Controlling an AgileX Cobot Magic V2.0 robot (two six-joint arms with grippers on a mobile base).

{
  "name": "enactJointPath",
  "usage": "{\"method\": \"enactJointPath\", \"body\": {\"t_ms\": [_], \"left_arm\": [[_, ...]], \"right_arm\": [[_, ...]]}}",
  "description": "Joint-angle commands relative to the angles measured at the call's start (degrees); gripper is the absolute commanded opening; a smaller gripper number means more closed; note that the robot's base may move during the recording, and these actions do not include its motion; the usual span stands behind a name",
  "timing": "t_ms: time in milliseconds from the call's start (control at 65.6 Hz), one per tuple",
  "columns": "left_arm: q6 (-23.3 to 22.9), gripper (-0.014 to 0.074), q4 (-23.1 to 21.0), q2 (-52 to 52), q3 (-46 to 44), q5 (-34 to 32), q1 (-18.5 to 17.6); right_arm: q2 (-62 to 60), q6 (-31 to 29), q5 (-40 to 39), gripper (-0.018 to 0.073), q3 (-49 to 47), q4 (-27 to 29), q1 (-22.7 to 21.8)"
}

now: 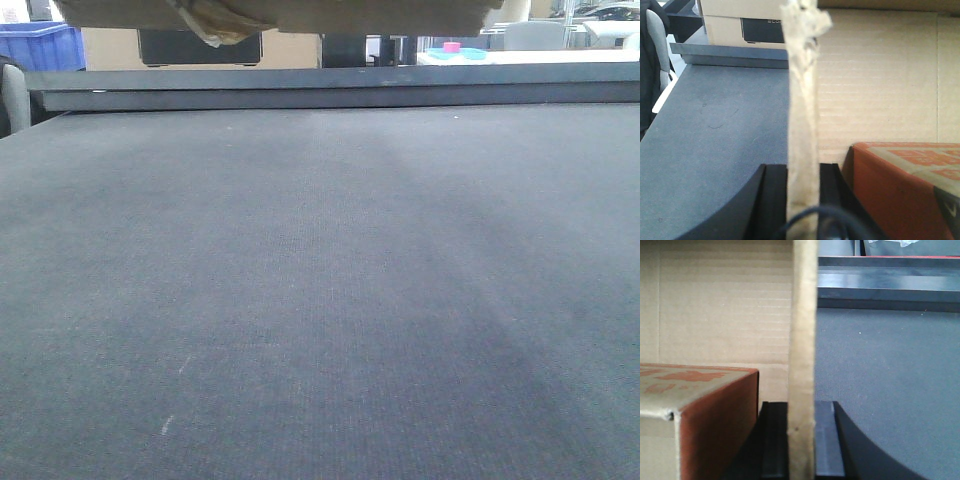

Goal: Stack two boxes on right shelf middle
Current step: 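Hold the boxes with both grippers while the base backs away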

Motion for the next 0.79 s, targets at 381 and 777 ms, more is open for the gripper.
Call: {"method": "enactJointPath", "body": {"t_ms": [381, 777], "left_arm": [[0.1, -0.0111, 2.5, -1.0, -0.8, -2.1, -0.1], [0.1, -0.0111, 2.5, -1.0, -0.8, -2.1, -0.1]], "right_arm": [[-1.0, 0.1, -1.8, -0.0151, -0.8, -2.2, -0.1], [-1.0, 0.1, -1.8, -0.0151, -0.8, -2.2, -0.1]]}}
